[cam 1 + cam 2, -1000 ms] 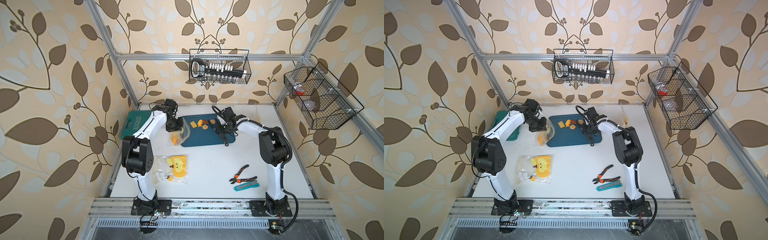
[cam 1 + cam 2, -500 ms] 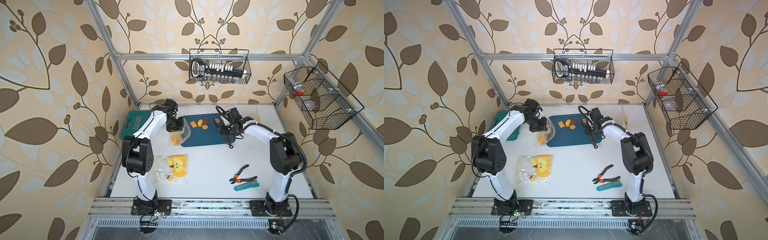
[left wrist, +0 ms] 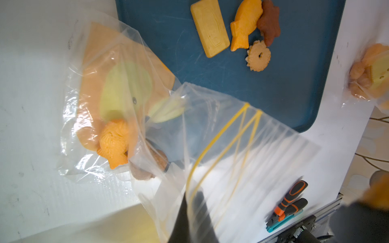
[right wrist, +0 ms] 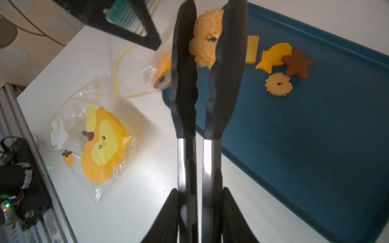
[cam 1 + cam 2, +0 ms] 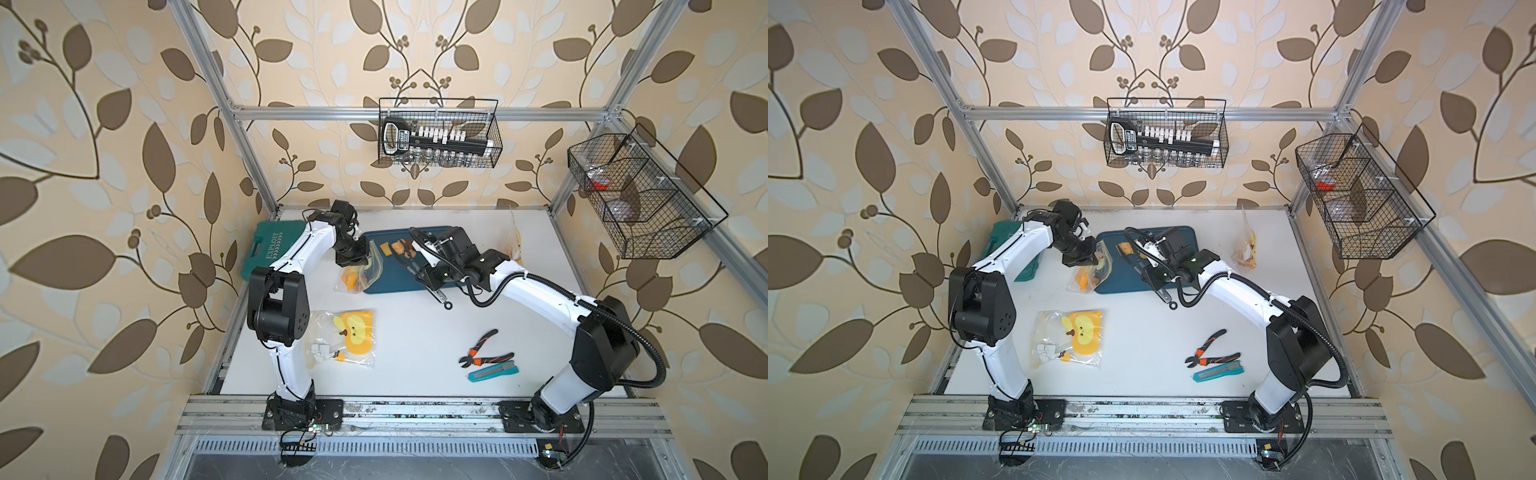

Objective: Put the cookies into a resealable bag to prevent moisture
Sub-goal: Place the cookie in the ziploc bag.

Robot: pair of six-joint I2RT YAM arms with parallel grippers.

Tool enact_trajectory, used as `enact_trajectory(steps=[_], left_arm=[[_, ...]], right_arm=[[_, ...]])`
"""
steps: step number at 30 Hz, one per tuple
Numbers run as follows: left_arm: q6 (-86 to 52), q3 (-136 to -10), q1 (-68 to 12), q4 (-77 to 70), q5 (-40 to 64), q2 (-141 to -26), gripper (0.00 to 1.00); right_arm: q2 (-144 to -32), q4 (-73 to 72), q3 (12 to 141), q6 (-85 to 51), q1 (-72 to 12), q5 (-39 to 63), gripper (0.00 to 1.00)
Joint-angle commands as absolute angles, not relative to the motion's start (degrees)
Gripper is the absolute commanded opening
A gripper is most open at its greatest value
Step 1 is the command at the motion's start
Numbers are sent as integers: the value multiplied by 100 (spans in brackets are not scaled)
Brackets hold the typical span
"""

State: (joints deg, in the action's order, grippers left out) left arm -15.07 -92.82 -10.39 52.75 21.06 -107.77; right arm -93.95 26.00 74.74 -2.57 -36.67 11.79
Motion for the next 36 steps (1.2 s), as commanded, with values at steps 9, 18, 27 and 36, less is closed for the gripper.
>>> enact_trajectory(steps=[9,18,27,36], left_arm=[[-1435,-9453,-989,5379,2301,-10770,0],[-1426,-9444,-985,5396,2231,-10714,0],[-1424,-9431,-987,5370,2337,-10720,0],[-1417,-9432,-1000,5379,2290,-10707,0]], right_arm=[[-10131,3356,8500,554,-4258,1189,30],[-10616,4092,8889,661,-4299,758,30],[-11174,4854,9791,867,-4502,591,31],[-11222,4921,10112,647,-4538,264,49]])
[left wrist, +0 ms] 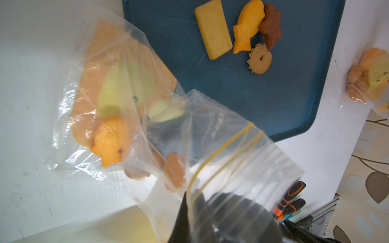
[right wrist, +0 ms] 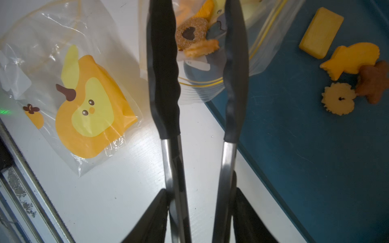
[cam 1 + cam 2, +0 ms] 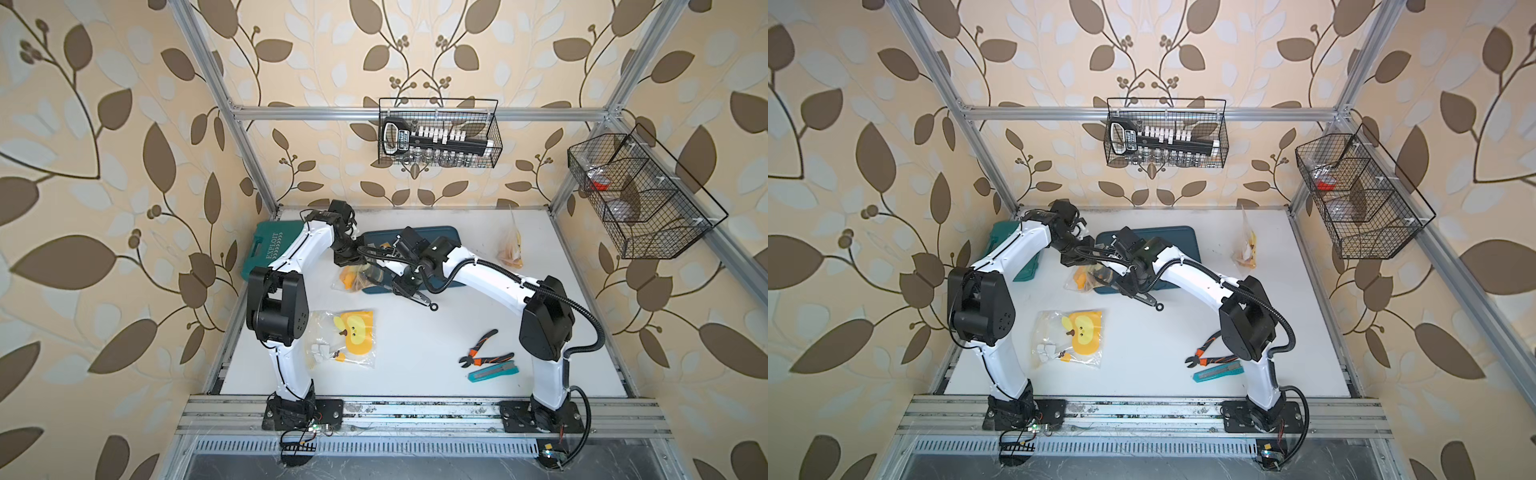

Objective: Put the cookies into a resealable bag to prevent moisture
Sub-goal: Place the cookie in the ziploc bag, then pick up the cookie from the tray.

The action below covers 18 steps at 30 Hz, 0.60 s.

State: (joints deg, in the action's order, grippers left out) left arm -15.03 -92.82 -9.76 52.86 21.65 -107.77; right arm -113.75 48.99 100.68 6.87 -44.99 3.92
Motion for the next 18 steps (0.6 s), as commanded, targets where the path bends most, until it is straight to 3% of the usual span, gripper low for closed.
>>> enact_trajectory(steps=[1,6,11,18], left_arm=[[-1423,-9431,-994,5379,2289,-10703,0],[-1423,-9444,-994,5403,2218,-10705,0],[-1422,-9457,-996,5457,1994,-10674,0],[-1451,-9444,-998,5483,1703,-10561,0]], right_arm=[[-11165,4889,10061,627,-4544,254,49],[-10565,4393,9518,541,-4542,306,48],[-9091,2520,7656,252,-4479,488,46],[-8514,1901,6291,-898,-3476,541,46]])
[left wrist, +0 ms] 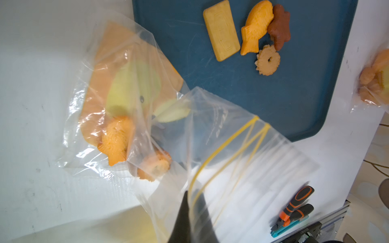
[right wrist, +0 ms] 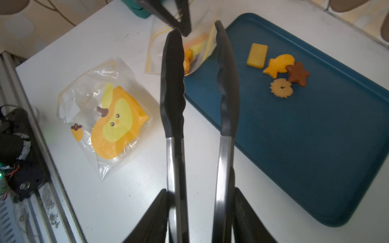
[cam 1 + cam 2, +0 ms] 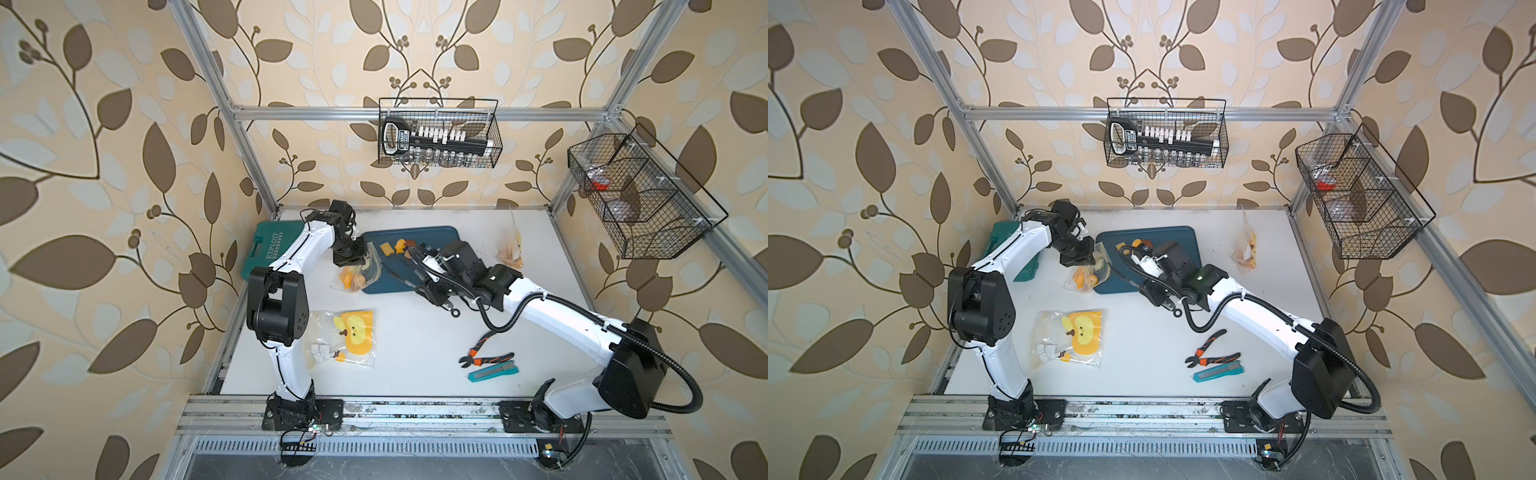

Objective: Put the cookies into a resealable bag to prevent moisture
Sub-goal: Pick up the cookie from the tray.

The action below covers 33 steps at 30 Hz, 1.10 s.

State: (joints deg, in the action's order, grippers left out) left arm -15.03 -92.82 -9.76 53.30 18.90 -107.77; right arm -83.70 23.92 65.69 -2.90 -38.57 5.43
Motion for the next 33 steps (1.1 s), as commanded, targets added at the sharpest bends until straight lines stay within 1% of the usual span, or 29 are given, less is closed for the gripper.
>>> enact_trajectory(steps=[1,3,6,11,15,23,29,33], left_arm=[[-1463,-9440,-994,5471,1713,-10543,0],[-1465,-9420,-993,5449,1747,-10521,0],[-1457,-9404,-996,5440,1742,-10486,0],[-1450,-9387,-994,5432,1736,-10480,0],[-1449,-9396,-994,5432,1742,-10492,0],[-1440,-9404,-993,5443,1733,-10503,0],[-1429,-9414,-995,5440,1732,-10514,0],[-1428,-9416,-988,5445,1731,-10526,0]], right_arm=[[-8605,1935,6284,-975,-3314,545,46],[-8984,2240,6517,-1075,-2998,557,46],[-9537,2465,6923,-1099,-2756,645,47],[-10288,2651,7588,-1164,-2694,862,49],[-10722,2689,7932,-1314,-2695,839,53],[-10975,2482,8236,-1562,-2668,738,55],[-11255,2431,8551,-1608,-2628,957,55],[-11329,2332,8605,-1678,-2602,899,55]])
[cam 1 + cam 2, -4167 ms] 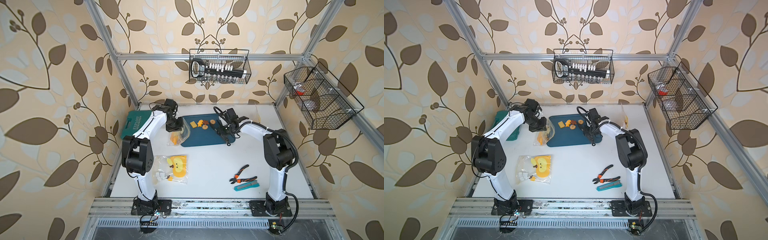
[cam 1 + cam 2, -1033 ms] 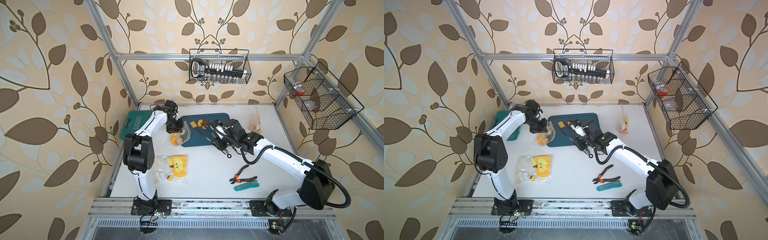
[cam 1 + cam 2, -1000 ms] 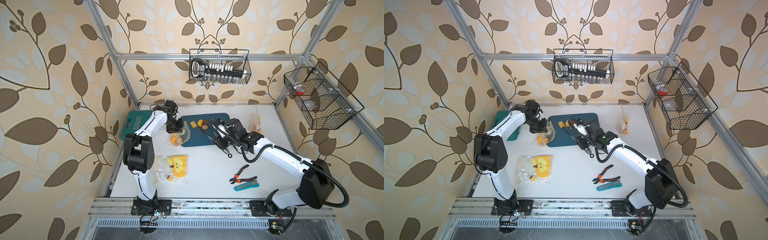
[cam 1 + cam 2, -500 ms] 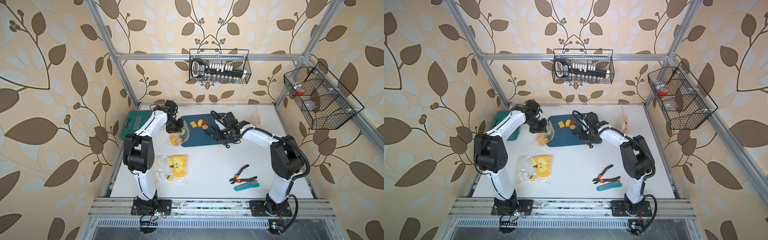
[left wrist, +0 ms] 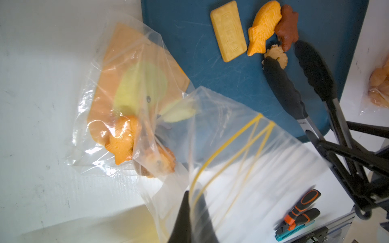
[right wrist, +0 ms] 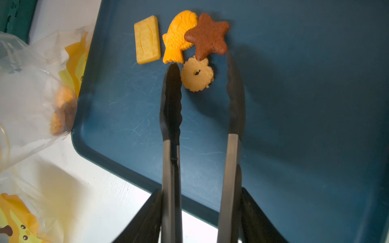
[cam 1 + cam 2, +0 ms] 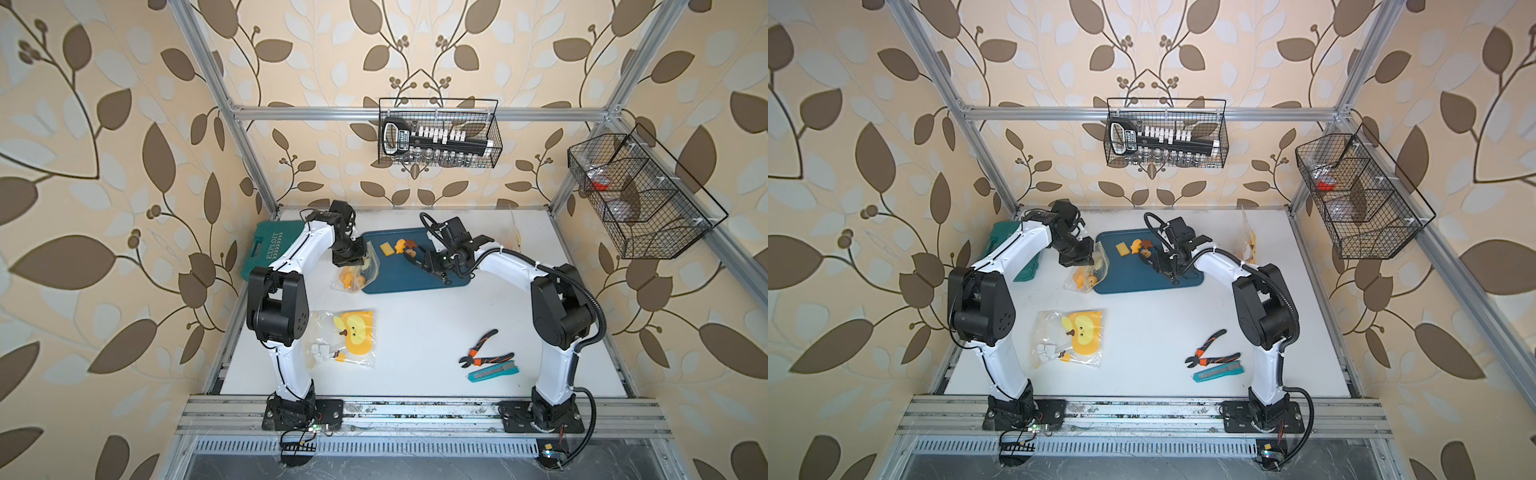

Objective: Put the cookies into a resealable bag to prevent moisture
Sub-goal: Pick up the cookie from the tray.

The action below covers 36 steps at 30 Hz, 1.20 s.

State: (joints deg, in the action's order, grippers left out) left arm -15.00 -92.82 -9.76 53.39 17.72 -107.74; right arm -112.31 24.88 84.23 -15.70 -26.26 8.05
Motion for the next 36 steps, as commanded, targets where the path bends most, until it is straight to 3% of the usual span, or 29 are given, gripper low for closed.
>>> enact_trajectory(steps=[1,19,23,36], left_arm=[[-1423,-9413,-988,5446,1736,-10521,0],[-1414,-9431,-989,5459,1741,-10512,0],[-1412,-9431,-984,5467,1714,-10508,0],[-1414,-9442,-987,5467,1740,-10546,0]], right_arm=[[-11321,2322,8612,-1692,-2601,897,55],[-12018,2483,9376,-1741,-2453,1060,55],[-12077,2505,9432,-1764,-2416,1160,50],[-10462,1609,7847,-1553,-2529,679,35]])
